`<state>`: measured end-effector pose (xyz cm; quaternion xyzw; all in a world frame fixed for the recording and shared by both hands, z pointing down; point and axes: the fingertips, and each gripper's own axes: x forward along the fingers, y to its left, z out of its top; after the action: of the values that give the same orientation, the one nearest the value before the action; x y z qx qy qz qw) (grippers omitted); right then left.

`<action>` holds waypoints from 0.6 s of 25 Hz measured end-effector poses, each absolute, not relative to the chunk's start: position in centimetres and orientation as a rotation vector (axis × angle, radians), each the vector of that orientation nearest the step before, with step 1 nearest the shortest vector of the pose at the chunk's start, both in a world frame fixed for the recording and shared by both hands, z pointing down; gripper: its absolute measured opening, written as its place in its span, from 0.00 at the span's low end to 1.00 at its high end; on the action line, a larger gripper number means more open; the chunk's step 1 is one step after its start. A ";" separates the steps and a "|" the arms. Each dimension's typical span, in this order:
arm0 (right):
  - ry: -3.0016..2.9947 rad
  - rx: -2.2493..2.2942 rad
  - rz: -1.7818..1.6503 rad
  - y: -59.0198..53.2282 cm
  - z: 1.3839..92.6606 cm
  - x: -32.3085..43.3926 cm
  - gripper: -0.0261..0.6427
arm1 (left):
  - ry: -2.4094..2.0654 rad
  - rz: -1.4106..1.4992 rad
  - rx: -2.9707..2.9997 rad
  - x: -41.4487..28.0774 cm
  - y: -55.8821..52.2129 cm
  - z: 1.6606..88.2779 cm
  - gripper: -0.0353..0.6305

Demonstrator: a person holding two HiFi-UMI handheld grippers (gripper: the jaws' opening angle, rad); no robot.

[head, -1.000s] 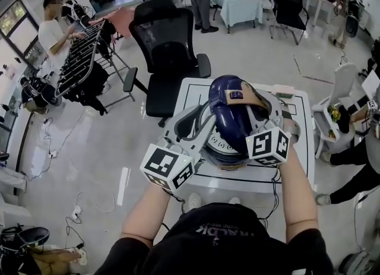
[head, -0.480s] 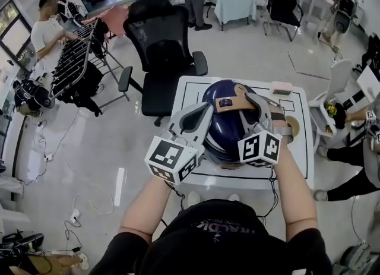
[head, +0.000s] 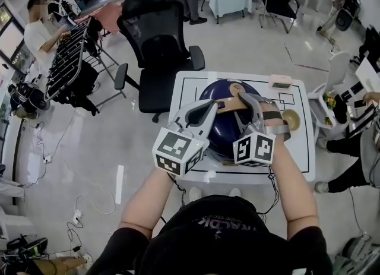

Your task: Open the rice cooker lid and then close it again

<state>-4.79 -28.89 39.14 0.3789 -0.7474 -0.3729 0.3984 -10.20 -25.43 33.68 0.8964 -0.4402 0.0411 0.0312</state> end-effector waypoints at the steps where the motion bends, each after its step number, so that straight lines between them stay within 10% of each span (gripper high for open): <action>1: -1.885 0.952 -0.949 -28.9 39.3 -5.0 0.25 | -1.348 0.145 2.760 -10.2 -25.6 34.1 0.06; 15: -1.844 0.871 -0.962 -28.4 42.0 -6.9 0.27 | -1.279 0.304 2.704 -10.7 -26.7 39.2 0.06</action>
<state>-6.88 -28.44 42.03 0.3488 -0.7387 -0.3853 0.4292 -10.74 -26.67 39.24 0.8973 -0.4245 0.1008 0.0677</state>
